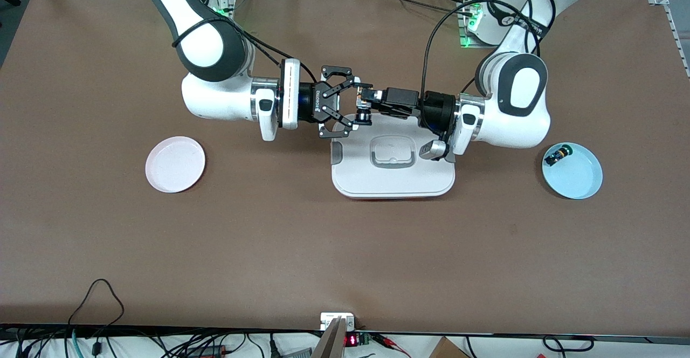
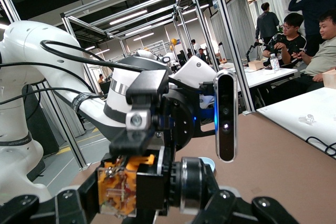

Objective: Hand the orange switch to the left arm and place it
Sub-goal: 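Grasp the orange switch with the left gripper from the right gripper, then carry the switch to the blue bowl while the right gripper opens, withdraws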

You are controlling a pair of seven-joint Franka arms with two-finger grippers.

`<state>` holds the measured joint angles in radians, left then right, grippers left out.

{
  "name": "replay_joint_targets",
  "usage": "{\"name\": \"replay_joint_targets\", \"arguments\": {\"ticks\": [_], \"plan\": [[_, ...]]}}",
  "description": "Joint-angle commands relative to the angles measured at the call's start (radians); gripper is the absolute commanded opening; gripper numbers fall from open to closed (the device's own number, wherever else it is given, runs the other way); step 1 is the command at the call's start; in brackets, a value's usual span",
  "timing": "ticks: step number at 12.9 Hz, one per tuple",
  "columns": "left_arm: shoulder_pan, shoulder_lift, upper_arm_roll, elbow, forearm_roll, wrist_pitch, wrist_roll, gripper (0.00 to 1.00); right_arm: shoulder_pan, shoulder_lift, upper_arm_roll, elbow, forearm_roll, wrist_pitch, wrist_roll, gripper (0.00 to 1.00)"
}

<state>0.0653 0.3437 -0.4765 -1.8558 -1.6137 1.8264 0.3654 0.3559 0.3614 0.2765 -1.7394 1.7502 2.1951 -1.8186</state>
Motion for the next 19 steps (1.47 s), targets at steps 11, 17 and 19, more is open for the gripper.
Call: {"name": "replay_joint_targets", "arguments": {"ticks": [11, 17, 19], "plan": [[0.016, -0.035, 0.001, -0.016, -0.020, 0.005, 0.010, 0.23, 0.002, -0.009, 0.001, 0.001, 0.054, 0.025, -0.027, 1.00], [0.093, -0.048, 0.009, 0.033, 0.314, -0.070, -0.023, 0.23, -0.063, -0.064, 0.000, -0.066, 0.019, 0.009, 0.025, 1.00], [0.132, -0.046, 0.010, 0.078, 0.534, -0.113, -0.025, 0.23, -0.100, -0.085, 0.000, -0.100, -0.049, 0.006, 0.025, 1.00]]}}
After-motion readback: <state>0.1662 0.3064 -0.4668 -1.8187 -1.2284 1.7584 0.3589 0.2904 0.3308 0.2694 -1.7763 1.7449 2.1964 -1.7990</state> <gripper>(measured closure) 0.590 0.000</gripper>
